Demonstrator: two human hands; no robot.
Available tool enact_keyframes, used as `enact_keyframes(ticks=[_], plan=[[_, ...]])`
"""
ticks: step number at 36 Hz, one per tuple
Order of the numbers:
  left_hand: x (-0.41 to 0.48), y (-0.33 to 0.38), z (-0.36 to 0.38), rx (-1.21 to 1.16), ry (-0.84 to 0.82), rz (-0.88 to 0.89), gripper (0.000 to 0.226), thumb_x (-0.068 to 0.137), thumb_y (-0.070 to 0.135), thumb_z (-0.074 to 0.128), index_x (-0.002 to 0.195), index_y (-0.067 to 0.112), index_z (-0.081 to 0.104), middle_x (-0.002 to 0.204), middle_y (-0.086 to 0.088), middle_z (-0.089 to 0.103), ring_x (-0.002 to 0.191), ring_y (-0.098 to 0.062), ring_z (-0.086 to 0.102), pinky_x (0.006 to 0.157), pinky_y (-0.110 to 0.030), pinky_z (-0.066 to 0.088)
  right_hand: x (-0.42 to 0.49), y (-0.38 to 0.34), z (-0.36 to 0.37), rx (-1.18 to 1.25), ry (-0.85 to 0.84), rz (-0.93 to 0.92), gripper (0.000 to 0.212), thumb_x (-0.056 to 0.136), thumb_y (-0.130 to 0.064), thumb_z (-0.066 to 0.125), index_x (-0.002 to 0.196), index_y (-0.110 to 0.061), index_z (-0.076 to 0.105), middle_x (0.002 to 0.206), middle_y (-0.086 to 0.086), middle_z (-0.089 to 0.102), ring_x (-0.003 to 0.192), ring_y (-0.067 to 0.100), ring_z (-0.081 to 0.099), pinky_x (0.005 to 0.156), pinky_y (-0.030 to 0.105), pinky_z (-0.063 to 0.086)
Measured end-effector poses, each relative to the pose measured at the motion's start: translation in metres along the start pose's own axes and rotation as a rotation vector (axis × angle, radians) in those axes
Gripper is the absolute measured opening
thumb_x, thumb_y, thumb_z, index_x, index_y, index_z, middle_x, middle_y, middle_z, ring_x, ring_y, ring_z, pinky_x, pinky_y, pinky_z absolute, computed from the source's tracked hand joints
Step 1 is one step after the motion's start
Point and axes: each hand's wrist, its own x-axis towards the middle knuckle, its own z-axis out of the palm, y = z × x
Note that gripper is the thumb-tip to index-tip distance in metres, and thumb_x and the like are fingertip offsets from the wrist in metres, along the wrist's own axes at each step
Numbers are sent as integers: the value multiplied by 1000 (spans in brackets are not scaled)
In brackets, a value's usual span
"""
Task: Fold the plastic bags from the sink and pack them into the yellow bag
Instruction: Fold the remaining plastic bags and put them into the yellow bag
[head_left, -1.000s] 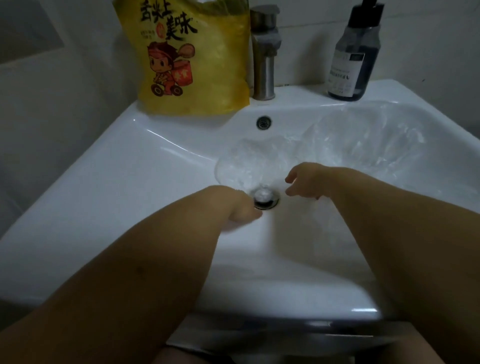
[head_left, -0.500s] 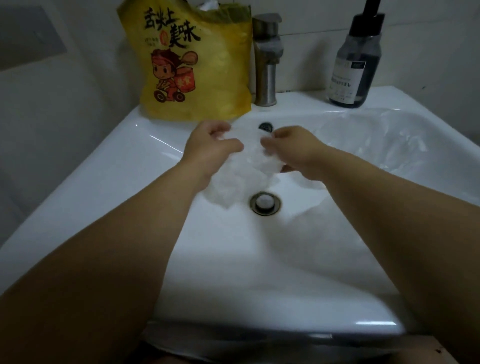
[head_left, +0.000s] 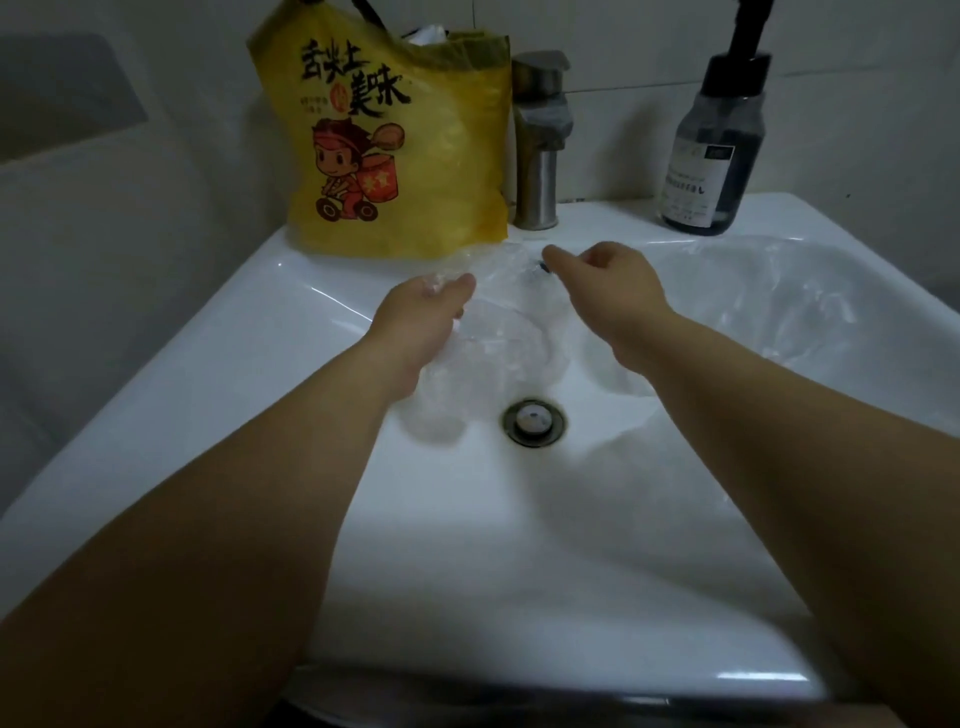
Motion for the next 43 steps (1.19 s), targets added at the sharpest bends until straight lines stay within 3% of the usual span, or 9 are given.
enact_keyframes(ticks=[7, 11, 16, 20, 27, 31, 35, 38, 43], plan=[[-7, 12, 4, -385, -215, -147, 21, 101, 23, 45, 104, 8, 60, 85, -9, 66, 77, -21, 65, 75, -33, 52, -19, -7, 16, -190, -601, -83, 51, 80, -39, 74, 125, -21, 57, 111, -7, 56, 96, 8, 54, 68, 10, 39], [-10, 18, -1, -458, -357, -163, 21, 95, 19, 39, 96, 6, 55, 74, -9, 61, 57, -16, 62, 50, -19, 48, -16, -4, 18, -265, -450, -169, 25, 89, -35, 65, 105, -17, 64, 95, -1, 60, 87, 16, 56, 65, 19, 42], [-9, 15, -2, -330, -312, -129, 36, 84, -4, 43, 119, 1, 51, 112, -19, 63, 91, -27, 63, 71, -32, 52, -12, -5, 11, -101, -457, -102, 24, 87, -35, 66, 91, -12, 70, 94, 10, 70, 87, 23, 66, 79, 31, 53], [-11, 12, -1, -141, -276, -54, 3, 95, 12, 58, 93, 13, 58, 75, -1, 65, 52, -3, 62, 43, -14, 44, -10, -5, 12, 18, -438, -51, 26, 89, -28, 65, 94, -3, 70, 100, 18, 69, 88, 24, 64, 93, 43, 50], [-6, 20, -7, -350, -212, -37, 47, 92, 56, 45, 113, 20, 69, 120, -4, 69, 118, -26, 60, 102, -43, 44, -5, -16, 6, 264, -258, -40, 22, 93, -34, 56, 77, -22, 66, 116, 7, 62, 111, 25, 56, 102, 40, 43], [-9, 16, -3, -352, -348, -37, 56, 76, 34, 62, 128, 12, 61, 117, -4, 67, 102, -23, 65, 83, -32, 49, -1, -17, 7, 284, -203, -51, 22, 85, -45, 56, 77, -28, 69, 142, 10, 42, 127, 28, 45, 108, 51, 35], [-19, 21, 8, -304, -434, 66, 30, 91, 14, 57, 120, 10, 60, 101, -5, 68, 91, -18, 67, 77, -31, 55, 3, -9, 14, 365, -374, 30, 34, 96, -35, 52, 115, -9, 64, 116, 12, 66, 109, 29, 62, 101, 47, 46], [-21, 22, 10, -242, -414, 86, 24, 96, 10, 56, 119, 15, 60, 107, -9, 66, 97, -23, 65, 89, -40, 53, -4, -10, 18, 368, -456, 63, 36, 99, -34, 48, 118, -7, 61, 102, 12, 68, 92, 26, 66, 73, 36, 53], [-16, 16, 5, -210, -221, 109, 9, 93, 16, 63, 86, 21, 66, 85, -5, 67, 81, -23, 62, 77, -37, 52, -6, -13, 19, 349, -344, 22, 33, 100, -37, 44, 110, -13, 64, 104, 12, 68, 92, 25, 64, 79, 36, 51]])
